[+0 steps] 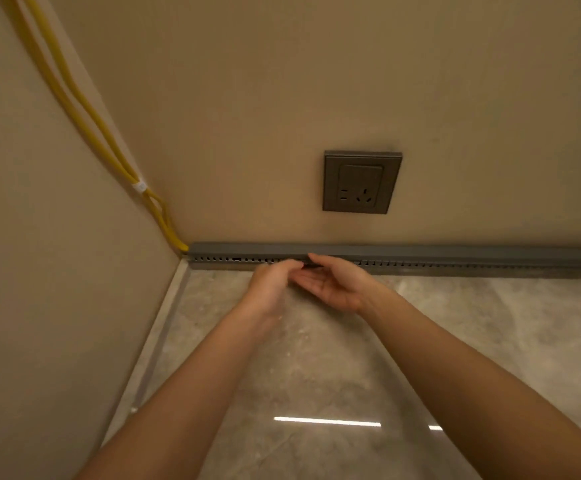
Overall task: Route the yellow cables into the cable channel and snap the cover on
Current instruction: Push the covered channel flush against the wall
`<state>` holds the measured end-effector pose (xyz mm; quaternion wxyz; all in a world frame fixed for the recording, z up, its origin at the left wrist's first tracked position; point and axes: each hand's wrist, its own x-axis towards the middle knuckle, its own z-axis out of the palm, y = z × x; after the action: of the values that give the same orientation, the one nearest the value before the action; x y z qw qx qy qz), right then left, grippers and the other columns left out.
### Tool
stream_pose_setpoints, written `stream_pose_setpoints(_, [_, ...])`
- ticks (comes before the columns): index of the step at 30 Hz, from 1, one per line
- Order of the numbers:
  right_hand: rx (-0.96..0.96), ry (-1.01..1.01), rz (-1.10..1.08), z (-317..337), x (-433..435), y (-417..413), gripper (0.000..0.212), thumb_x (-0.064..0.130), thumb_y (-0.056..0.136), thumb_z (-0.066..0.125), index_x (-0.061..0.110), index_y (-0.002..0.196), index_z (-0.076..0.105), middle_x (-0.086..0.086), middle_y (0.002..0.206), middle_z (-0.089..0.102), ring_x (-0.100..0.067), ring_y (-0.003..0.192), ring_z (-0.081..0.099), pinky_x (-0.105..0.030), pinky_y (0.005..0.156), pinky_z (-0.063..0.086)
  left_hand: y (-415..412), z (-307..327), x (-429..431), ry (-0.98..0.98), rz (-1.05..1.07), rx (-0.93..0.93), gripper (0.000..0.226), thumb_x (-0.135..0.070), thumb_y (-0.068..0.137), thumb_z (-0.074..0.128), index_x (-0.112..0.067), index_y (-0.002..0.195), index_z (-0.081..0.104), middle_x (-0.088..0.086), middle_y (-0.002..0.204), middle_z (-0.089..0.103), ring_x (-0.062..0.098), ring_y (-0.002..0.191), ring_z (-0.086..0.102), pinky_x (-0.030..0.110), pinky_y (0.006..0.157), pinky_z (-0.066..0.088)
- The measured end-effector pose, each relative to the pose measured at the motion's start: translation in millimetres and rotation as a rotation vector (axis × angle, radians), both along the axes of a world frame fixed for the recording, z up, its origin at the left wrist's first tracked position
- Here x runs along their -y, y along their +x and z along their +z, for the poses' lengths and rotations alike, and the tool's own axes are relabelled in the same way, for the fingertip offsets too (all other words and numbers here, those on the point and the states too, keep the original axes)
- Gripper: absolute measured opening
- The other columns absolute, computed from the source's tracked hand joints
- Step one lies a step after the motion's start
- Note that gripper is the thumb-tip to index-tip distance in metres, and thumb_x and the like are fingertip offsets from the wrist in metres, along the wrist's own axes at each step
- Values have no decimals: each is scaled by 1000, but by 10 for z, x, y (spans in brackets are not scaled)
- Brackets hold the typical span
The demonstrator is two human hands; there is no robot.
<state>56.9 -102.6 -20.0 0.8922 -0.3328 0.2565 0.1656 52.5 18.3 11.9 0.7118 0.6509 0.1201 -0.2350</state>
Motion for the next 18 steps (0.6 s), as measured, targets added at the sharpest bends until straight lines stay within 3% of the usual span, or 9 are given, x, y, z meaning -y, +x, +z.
stream_pose_setpoints(1, [8,11,-2,2,72,-47,20,6,95,45,-12,96,55,-28,75,67,-30,65,70,-32,68,57,-14,66,94,-114,-15,-40,14,-3,86,48,-5,80,61,5,68,67,13,64,60,15,52,46])
stream_pose_setpoints(3, [23,35,-34,44,248,-159,22,4,95,40,-13,100,54,-30,82,65,-31,67,70,-33,75,55,-18,160,217,-268,-51,-134,20,-4,86,41,-7,72,55,5,63,62,12,55,57,17,52,44])
stream_pose_setpoints(7, [10,101,-183,172,693,-449,37,8,93,43,-13,124,41,-34,119,51,-39,107,56,-41,102,41,-22,200,410,-404,-51,-319,17,-11,86,41,1,96,47,15,97,50,23,83,49,27,74,39])
stream_pose_setpoints(8, [9,106,-216,208,806,-532,43,12,93,45,-11,128,38,-33,127,47,-39,117,50,-43,105,37,-27,186,460,-420,-36,-350,29,-11,87,41,6,111,44,19,115,49,27,103,50,30,88,39])
stream_pose_setpoints(10, [15,126,-289,255,1049,-707,54,19,92,48,-9,135,30,-32,138,37,-40,128,39,-44,110,30,-58,174,593,-450,-21,-388,61,-10,89,38,6,142,14,25,150,19,34,139,21,38,113,20])
stream_pose_setpoints(12, [32,159,-383,295,1329,-876,68,24,91,49,-9,141,16,-31,145,25,-40,135,27,-46,114,22,-97,184,765,-515,-10,-425,69,-9,88,36,4,144,-2,26,153,4,36,142,8,42,116,10])
stream_pose_setpoints(15, [66,190,-505,386,1652,-1020,88,33,88,51,-6,143,-6,-29,152,4,-37,141,9,-45,115,12,-55,213,848,-677,76,-490,76,-9,85,39,4,144,-8,29,152,0,39,141,5,46,116,8])
stream_pose_setpoints(18, [111,271,-541,420,1956,-1066,97,40,86,53,-8,141,-11,-30,151,-2,-38,141,3,-45,116,6,-10,226,903,-817,153,-511,89,-8,72,44,8,142,-9,32,151,-4,42,141,2,47,116,7])
